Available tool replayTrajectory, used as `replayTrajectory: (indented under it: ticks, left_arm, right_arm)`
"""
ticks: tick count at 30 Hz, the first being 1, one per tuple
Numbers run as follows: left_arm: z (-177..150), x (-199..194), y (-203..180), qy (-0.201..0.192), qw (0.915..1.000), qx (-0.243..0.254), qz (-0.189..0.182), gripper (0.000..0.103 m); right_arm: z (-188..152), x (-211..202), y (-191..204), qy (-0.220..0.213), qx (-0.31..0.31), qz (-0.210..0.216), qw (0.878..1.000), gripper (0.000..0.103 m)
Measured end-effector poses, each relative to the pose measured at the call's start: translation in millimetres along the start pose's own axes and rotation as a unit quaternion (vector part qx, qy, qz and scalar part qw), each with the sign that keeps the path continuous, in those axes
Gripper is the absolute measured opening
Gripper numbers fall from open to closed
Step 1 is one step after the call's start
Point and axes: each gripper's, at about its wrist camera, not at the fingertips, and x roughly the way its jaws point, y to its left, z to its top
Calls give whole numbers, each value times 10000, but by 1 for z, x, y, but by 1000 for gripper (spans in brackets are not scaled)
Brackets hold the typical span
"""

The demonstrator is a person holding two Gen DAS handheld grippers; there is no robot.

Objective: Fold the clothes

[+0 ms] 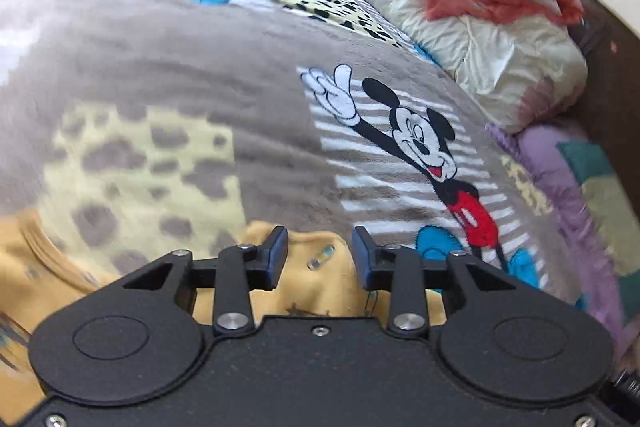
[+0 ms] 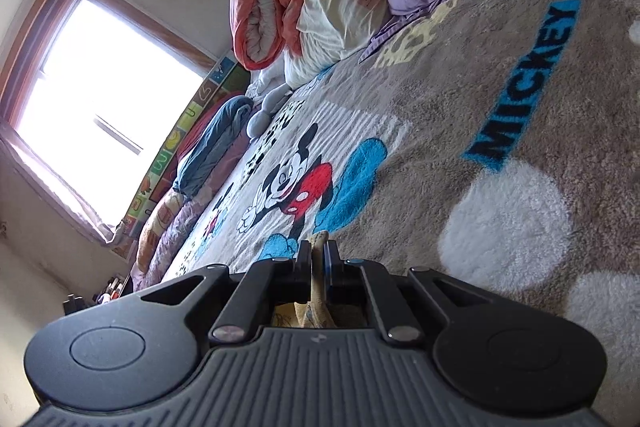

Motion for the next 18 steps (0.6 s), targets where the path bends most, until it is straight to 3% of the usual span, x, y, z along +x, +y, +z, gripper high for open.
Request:
replayTrajectory:
  ticks: [3, 5, 9, 12, 14, 16, 18]
  left_arm:
    - [13, 6, -25, 189, 9908, 1315, 258, 32]
    - [18, 16, -39, 508, 9757, 2120, 228, 32]
    - [20, 36, -53, 1033, 9418, 3200, 35, 32]
    - [15, 53, -58, 1516, 9129, 3788, -79, 32]
    - [10, 62, -57, 1741, 9003, 3988, -126, 32]
    - [7, 68, -57, 1805, 8934, 4110, -154, 32]
    - [9, 70, -55, 1854, 8926, 4103, -238, 32]
  right_arm:
    - [1, -4, 0, -115, 4, 24, 9999, 8]
    - [2, -4, -1, -115, 10, 20, 9999, 8]
    - [2, -5, -1, -140, 14, 21, 9999, 8]
    - [3, -8, -2, -179, 48, 49, 9998, 8]
    - [3, -10, -3, -206, 61, 69, 9997, 8]
    - [3, -12, -3, -234, 81, 105, 9996, 7]
    - [3, -15, -3, -280, 86, 126, 9995, 7]
